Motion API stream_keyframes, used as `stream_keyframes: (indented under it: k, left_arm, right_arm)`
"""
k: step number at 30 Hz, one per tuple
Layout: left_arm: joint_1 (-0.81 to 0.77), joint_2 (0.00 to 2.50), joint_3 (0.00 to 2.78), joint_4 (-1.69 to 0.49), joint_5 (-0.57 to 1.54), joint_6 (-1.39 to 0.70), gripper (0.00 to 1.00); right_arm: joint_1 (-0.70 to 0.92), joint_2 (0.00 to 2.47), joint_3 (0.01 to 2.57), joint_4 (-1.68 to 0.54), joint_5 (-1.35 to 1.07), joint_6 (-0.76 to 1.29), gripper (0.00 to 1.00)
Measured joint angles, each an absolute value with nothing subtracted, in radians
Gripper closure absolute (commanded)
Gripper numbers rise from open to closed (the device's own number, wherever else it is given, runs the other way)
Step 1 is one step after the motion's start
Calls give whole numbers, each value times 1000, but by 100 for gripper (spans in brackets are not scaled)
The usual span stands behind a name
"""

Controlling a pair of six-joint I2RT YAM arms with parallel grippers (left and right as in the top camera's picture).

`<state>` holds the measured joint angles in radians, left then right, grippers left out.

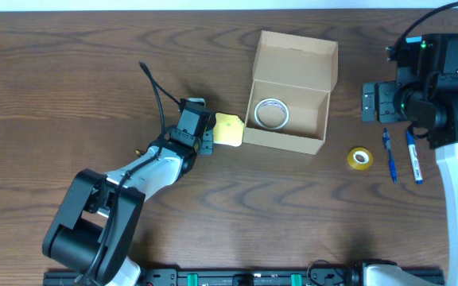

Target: Pack container

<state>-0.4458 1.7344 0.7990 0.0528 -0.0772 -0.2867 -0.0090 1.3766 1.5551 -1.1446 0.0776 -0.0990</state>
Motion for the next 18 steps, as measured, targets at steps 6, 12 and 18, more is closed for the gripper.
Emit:
stream_keyframes:
  k: [6, 12, 18]
  left_arm:
    - [-446, 1734, 800, 52, -44, -283, 35]
    - [-446, 1734, 857, 2, -32, -254, 47]
    - [-446, 1734, 910, -21, -29, -231, 66]
  right_arm:
    - [-9, 1377, 1555, -1145, 78, -99, 1]
    - [-9, 1377, 1555, -1145, 78, -99, 1]
    - [-9, 1377, 1555, -1145, 78, -99, 1]
